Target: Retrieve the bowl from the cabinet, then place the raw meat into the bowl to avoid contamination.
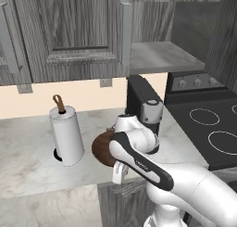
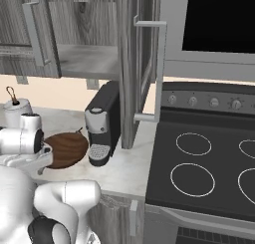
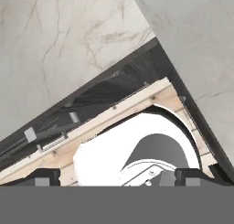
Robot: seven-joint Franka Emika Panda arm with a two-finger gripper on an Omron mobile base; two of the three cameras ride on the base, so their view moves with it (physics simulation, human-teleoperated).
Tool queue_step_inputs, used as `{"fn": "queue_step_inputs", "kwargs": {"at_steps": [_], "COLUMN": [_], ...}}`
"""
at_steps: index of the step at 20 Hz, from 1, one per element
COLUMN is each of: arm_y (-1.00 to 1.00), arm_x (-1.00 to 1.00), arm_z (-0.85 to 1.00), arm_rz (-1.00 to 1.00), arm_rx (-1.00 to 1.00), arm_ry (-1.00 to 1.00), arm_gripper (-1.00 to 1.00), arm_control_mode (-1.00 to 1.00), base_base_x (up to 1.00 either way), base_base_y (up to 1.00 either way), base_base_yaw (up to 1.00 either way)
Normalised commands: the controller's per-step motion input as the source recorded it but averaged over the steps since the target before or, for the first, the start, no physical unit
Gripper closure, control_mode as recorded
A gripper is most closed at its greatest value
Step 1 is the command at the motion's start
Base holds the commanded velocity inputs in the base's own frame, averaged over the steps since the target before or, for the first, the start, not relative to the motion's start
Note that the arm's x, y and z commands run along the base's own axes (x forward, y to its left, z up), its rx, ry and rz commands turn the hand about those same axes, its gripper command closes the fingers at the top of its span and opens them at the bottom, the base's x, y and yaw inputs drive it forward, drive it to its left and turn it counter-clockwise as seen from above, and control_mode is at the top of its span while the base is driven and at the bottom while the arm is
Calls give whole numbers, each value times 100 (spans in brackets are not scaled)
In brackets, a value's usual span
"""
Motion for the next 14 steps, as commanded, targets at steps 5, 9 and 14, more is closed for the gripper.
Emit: {"fn": "queue_step_inputs", "kwargs": {"at_steps": [5, 9, 14], "arm_y": [0, 0, -10], "arm_x": [-31, -27, -6], "arm_z": [45, 64, 65], "arm_rz": [0, 0, -4], "arm_rx": [0, 0, 0], "arm_ry": [-1, -6, -7], "arm_gripper": [-100, -100, -100], "arm_control_mode": [-100, -100, -100], "base_base_x": [0, 0, 0], "base_base_y": [0, 0, 0], "base_base_yaw": [0, 0, 0]}}
